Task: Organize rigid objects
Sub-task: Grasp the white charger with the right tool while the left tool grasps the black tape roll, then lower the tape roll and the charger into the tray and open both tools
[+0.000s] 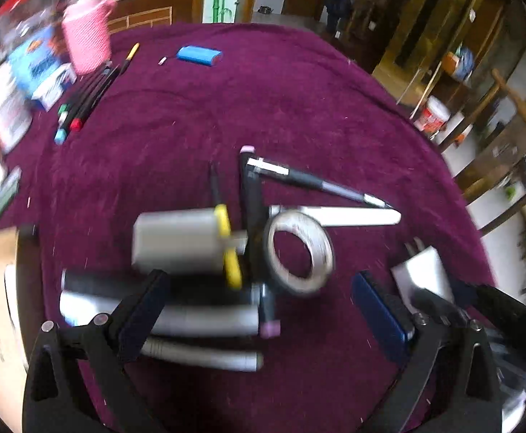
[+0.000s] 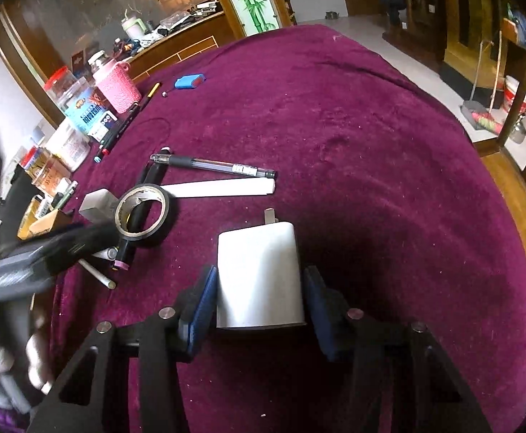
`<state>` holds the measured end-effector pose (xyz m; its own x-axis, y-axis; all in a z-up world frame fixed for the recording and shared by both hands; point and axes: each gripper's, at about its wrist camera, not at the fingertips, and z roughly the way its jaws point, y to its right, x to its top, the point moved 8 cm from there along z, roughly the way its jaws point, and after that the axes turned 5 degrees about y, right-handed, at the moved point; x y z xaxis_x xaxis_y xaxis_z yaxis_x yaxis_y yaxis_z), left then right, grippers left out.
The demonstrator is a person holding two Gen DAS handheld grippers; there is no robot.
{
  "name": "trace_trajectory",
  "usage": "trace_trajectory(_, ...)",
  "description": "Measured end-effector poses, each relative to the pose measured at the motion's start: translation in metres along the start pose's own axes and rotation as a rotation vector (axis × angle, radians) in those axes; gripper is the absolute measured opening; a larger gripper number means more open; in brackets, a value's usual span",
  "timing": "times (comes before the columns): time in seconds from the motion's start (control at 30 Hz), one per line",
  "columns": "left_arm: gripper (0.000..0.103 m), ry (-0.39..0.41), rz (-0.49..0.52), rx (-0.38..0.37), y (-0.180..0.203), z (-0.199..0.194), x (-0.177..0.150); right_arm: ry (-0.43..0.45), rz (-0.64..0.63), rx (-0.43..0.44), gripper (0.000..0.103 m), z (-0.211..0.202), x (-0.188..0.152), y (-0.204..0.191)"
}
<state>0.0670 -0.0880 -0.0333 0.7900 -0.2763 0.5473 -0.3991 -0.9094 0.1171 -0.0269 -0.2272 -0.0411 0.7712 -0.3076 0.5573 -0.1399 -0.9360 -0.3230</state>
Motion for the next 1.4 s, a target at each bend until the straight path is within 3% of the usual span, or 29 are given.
trace_trajectory(0.03, 0.100, -0.006, 0.023, 0.017, 0.003, 0.007, 0.003, 0.003, 0.002, 0.005, 0.053, 0.000, 0.000, 0.000)
trace_trajectory(0.1, 0.088, -0.009, 0.059, 0.049, 0.009, 0.014, 0.006, 0.003, 0.003, 0.008, 0.053, 0.000, 0.000, -0.001)
trace_trajectory(0.13, 0.064, 0.003, 0.086, 0.064, 0.012, 0.013, 0.007, 0.002, 0.004, 0.010, 0.053, 0.000, 0.000, -0.001)
trace_trajectory(0.17, 0.031, -0.019, 0.090, 0.030, 0.017, 0.014, 0.005, 0.002, 0.003, 0.014, 0.053, 0.000, 0.000, -0.001)
trace_trajectory(0.27, 0.024, -0.044, 0.083, 0.016, 0.014, 0.013, 0.000, 0.001, 0.006, 0.018, 0.053, 0.001, 0.001, -0.001)
trace_trajectory(0.4, 0.024, -0.030, 0.082, 0.021, 0.012, 0.011, -0.002, 0.004, -0.006, 0.004, 0.058, 0.002, 0.001, -0.003)
trace_trajectory(0.5, 0.030, -0.027, 0.146, 0.069, 0.025, 0.019, -0.006, 0.009, -0.034, -0.030, 0.062, 0.004, 0.000, -0.008)
trace_trajectory(0.57, 0.026, -0.019, 0.168, 0.083, 0.028, 0.020, -0.008, 0.020, -0.048, -0.053, 0.060, 0.004, 0.000, -0.009)
trace_trajectory(0.6, 0.020, -0.018, 0.149, 0.054, 0.028, 0.017, -0.009, 0.021, -0.046, -0.059, 0.052, 0.004, 0.000, -0.007)
trace_trajectory(0.63, 0.016, -0.015, 0.116, 0.015, 0.027, 0.011, -0.009, 0.014, -0.030, -0.038, 0.052, 0.002, 0.000, -0.006)
trace_trajectory(0.9, 0.016, 0.128, -0.025, -0.104, -0.004, -0.071, -0.016, 0.056, -0.018, 0.019, 0.053, -0.029, 0.001, -0.027)
trace_trajectory(1.17, 0.016, 0.265, -0.161, -0.092, -0.094, -0.180, -0.049, 0.110, -0.125, 0.144, 0.053, -0.079, 0.008, -0.113)
trace_trajectory(1.3, 0.016, 0.338, -0.247, -0.051, -0.156, -0.232, -0.063, 0.095, -0.194, 0.281, 0.053, -0.097, 0.014, -0.184)
trace_trajectory(1.4, 0.016, 0.374, -0.290, 0.027, -0.200, -0.256, -0.067, 0.020, -0.198, 0.406, 0.053, -0.090, 0.016, -0.239)
